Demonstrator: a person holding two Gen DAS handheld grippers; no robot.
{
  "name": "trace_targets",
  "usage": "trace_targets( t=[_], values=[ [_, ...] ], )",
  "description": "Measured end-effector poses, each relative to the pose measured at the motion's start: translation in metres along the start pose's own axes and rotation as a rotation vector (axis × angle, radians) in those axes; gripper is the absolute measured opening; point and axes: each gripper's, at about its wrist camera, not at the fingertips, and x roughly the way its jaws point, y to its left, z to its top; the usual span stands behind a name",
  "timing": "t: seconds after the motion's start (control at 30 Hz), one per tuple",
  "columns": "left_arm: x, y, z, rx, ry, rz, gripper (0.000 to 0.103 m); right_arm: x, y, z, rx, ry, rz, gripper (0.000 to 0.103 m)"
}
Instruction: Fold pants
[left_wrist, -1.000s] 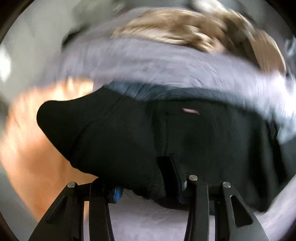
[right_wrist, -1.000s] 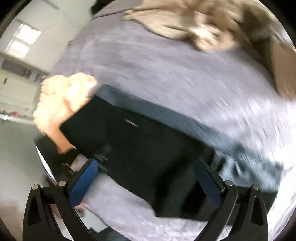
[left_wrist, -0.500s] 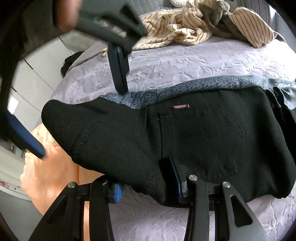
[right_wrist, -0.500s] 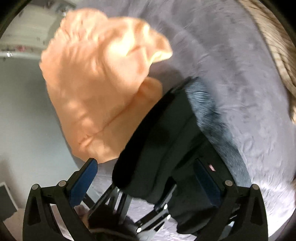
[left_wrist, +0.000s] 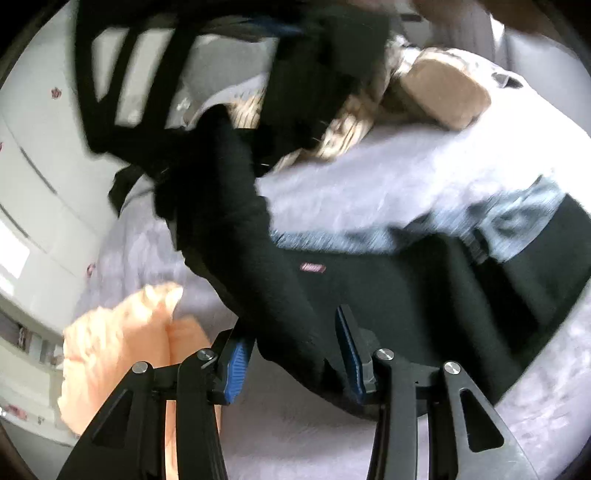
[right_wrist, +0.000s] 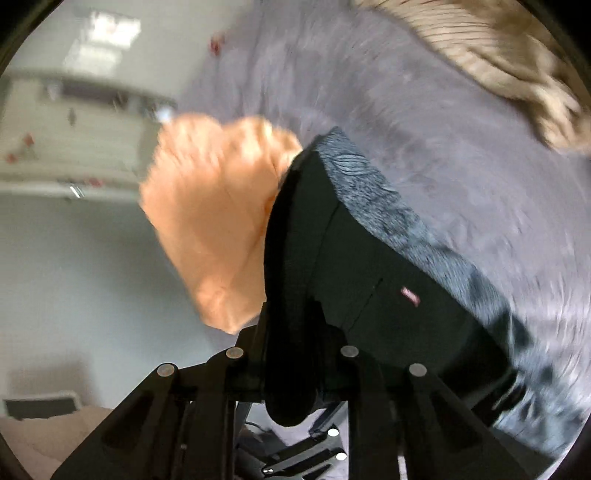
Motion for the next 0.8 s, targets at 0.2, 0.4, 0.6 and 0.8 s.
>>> trace_targets(
  t=[0.2,0.4,0.6,0.8],
  values=[
    [-0.044,-0.058,0.046,0.078,-0.101,-0.079,0.044,-0.094,-0.05,-0.072,0.109,-0.249,0.142,0.02],
    [-0.067,-0.135,0.076,0.171,-0.137,-0.174,0.044,-0.163,-0.112,-0.148,0.206,-0.416,0.18,0.021],
    [-0.068,-0.224,0.081,0.309,-0.134,-0.248,0.044,-0.19,-0.191,-0.229,0.335,-0.539,0.225,0.022],
    [-0.044,-0.29,0.064,0.402,-0.056,-0.289,0.044,-0.168,-0.264,-0.285,0.475,-0.585,0.242,0.022]
  ],
)
